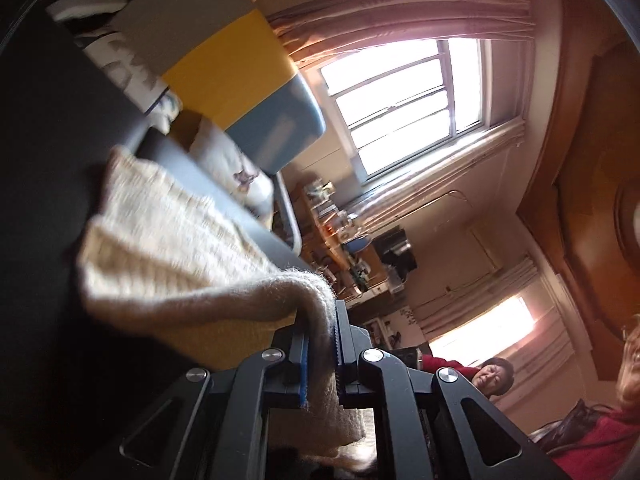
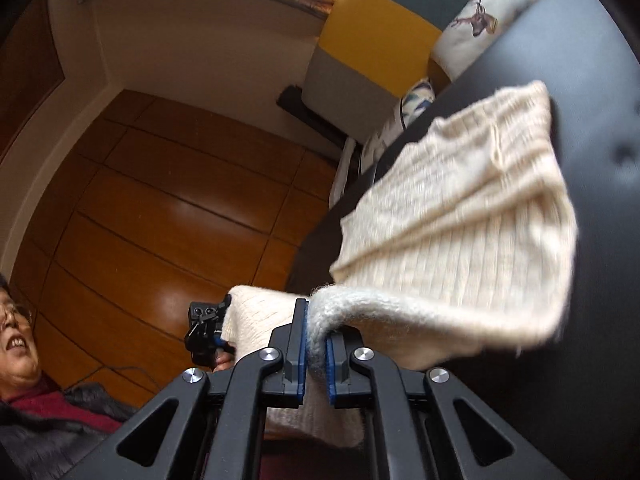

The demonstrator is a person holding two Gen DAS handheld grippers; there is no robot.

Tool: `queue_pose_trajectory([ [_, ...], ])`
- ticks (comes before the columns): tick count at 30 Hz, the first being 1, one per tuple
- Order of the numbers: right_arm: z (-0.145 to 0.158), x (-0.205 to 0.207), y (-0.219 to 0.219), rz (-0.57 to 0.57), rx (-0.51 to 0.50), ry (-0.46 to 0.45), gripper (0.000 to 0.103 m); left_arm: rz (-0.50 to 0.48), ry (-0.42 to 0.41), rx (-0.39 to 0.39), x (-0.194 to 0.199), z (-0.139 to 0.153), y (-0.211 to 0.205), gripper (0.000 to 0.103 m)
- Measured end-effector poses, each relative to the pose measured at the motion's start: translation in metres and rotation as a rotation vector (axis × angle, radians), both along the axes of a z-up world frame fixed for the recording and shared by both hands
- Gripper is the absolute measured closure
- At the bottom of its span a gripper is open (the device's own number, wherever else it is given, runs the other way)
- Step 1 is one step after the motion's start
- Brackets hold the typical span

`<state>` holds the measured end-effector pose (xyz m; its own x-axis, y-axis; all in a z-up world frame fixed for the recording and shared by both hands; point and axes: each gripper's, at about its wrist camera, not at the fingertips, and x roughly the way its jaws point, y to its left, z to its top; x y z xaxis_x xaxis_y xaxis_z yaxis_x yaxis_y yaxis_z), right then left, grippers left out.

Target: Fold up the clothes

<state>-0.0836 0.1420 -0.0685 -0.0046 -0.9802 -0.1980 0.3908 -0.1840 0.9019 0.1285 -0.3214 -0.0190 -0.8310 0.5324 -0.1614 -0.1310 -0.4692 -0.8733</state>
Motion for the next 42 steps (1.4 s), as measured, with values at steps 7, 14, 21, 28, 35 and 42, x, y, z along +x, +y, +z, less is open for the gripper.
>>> queue_pose_trajectory([
  [7, -0.02, -0.094, -0.019, -0.122, 0.052, -0.074, 0.097, 0.054, -0.059, 0.035, -0.088, -0.03, -0.043, 0.093],
  [14, -0.058, -0.139, -0.038, -0.188, 0.185, -0.165, 0.097, 0.083, -0.185, 0.045, -0.139, -0.078, -0.067, 0.093],
  [21, -0.035, -0.156, -0.041, -0.215, 0.089, -0.135, 0.097, 0.089, -0.138, 0.089, -0.145, -0.07, -0.079, 0.093],
  [28, -0.084, -0.185, -0.038, -0.3, 0.1, -0.33, 0.078, 0.141, -0.285, 0.196, -0.176, -0.113, -0.088, 0.09],
  [35, -0.096, -0.185, -0.028, -0.309, 0.096, -0.357, 0.078, 0.17, -0.337, 0.216, -0.177, -0.127, -0.092, 0.088],
  [42, -0.085, -0.174, -0.023, -0.313, 0.166, -0.311, 0.078, 0.245, -0.335, 0.3, -0.159, -0.121, -0.111, 0.071],
])
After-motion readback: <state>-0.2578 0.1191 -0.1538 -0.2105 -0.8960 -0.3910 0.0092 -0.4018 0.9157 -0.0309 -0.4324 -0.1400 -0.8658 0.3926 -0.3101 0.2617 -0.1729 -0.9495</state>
